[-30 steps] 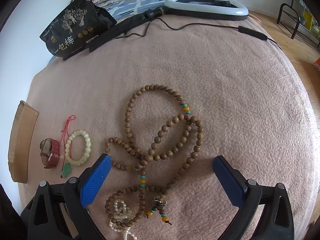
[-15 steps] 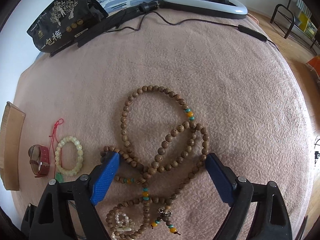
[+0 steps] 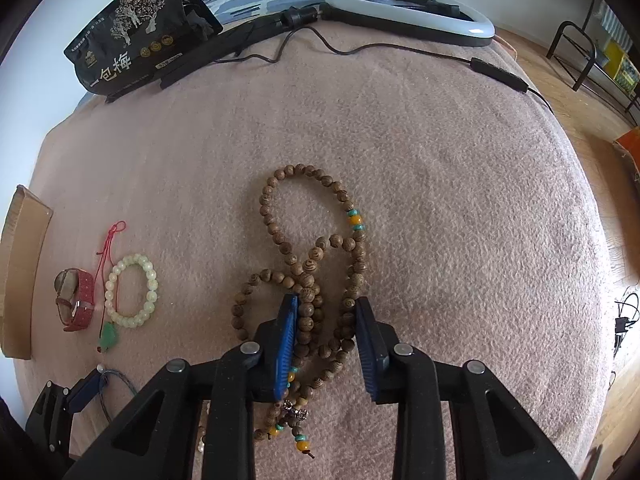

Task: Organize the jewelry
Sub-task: 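Close the left tool on the blue bangle while the right tool grasps the brown mala, then carry the bangle in the left tool and the mala in the right tool over the box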

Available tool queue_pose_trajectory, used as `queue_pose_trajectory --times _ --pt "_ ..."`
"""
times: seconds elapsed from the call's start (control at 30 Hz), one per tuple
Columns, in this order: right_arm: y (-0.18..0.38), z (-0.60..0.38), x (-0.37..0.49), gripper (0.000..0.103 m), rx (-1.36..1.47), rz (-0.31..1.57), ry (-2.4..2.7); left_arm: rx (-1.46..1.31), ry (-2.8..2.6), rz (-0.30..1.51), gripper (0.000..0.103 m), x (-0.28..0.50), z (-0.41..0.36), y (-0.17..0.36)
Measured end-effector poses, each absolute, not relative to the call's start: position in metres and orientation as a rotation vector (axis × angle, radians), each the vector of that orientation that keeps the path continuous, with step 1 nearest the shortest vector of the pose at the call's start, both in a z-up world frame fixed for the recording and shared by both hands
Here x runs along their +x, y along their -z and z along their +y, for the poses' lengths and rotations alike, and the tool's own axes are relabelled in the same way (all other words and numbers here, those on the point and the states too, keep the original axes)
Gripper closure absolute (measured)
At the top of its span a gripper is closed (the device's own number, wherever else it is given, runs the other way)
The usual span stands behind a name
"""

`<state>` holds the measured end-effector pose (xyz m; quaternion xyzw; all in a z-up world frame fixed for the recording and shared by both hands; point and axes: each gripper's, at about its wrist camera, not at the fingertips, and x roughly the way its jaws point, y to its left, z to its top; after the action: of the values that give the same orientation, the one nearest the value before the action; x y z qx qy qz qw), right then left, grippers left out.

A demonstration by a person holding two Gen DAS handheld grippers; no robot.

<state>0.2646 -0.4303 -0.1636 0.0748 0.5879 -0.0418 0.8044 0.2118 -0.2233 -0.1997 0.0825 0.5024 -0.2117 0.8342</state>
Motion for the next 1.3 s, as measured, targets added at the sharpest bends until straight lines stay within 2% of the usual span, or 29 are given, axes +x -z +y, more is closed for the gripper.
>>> queue_pose_trajectory --times 0.2,0.3,0.8,1.3 --pt "0.159 -0.429 0.26 0.091 0.171 1.239 0.06 0.146 0.459 1.069 0.029 0.211 -0.217 0.196" --pt "0.154 -0.43 0.257 0.092 0.199 1.222 0.041 0.125 0.459 1.072 0.029 0.211 -0.212 0.192" --pt "0.094 -0.421 0.232 0.093 0.184 1.098 -0.006 0.076 0.444 0.98 0.029 0.2 -0.178 0.15" --pt "0.003 -0.383 0.202 0.093 0.096 0.95 -0.08 0.034 0.389 0.882 0.029 0.187 -0.122 0.101"
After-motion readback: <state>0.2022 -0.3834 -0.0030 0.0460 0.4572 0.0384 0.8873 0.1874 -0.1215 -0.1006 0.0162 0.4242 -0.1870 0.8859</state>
